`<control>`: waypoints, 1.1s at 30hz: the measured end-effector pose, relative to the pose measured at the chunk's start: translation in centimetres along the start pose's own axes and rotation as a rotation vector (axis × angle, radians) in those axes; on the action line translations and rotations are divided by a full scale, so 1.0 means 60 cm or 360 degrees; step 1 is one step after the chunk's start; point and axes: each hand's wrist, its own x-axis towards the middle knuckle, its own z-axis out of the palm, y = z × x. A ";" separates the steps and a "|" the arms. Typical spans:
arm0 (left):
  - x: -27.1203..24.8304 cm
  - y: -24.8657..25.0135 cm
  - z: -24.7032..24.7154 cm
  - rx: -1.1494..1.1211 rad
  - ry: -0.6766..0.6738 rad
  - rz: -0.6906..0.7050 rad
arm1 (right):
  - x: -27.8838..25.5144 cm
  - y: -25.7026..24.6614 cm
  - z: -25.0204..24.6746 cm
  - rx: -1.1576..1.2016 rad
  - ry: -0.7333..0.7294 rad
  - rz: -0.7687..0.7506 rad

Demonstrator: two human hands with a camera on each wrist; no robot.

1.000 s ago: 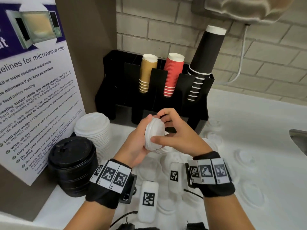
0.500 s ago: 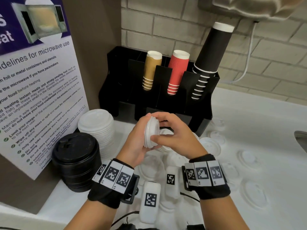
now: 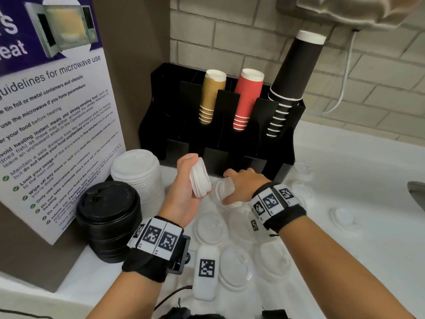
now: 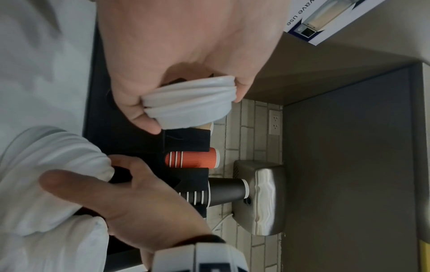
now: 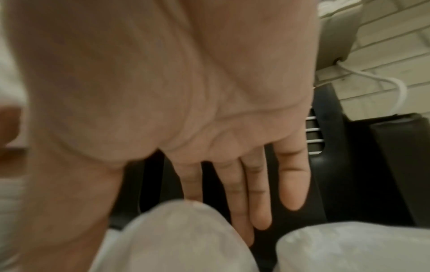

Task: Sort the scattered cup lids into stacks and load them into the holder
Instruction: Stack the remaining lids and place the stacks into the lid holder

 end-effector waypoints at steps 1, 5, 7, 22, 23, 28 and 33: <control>-0.001 -0.001 0.001 -0.0004 -0.0006 0.0001 | 0.001 -0.004 0.003 -0.0061 0.0016 -0.0002; -0.003 -0.001 -0.001 0.0020 -0.0025 -0.0018 | -0.005 0.000 -0.002 0.0093 0.0072 -0.0036; -0.003 -0.001 -0.003 0.0043 -0.0021 -0.0025 | -0.018 0.010 -0.016 0.0424 0.0141 -0.0120; -0.020 0.004 0.012 0.0131 -0.0273 -0.0014 | -0.092 -0.025 -0.030 0.1469 0.0499 -0.0916; -0.020 0.004 0.013 0.0110 -0.0267 -0.0014 | -0.093 -0.027 -0.029 0.1489 0.0520 -0.0905; -0.018 0.000 0.013 0.0066 -0.0268 -0.0017 | -0.094 -0.030 -0.027 0.1498 0.0560 -0.0890; -0.011 -0.006 0.001 0.0123 -0.0247 -0.0040 | -0.082 -0.024 -0.027 0.1568 0.0524 -0.0848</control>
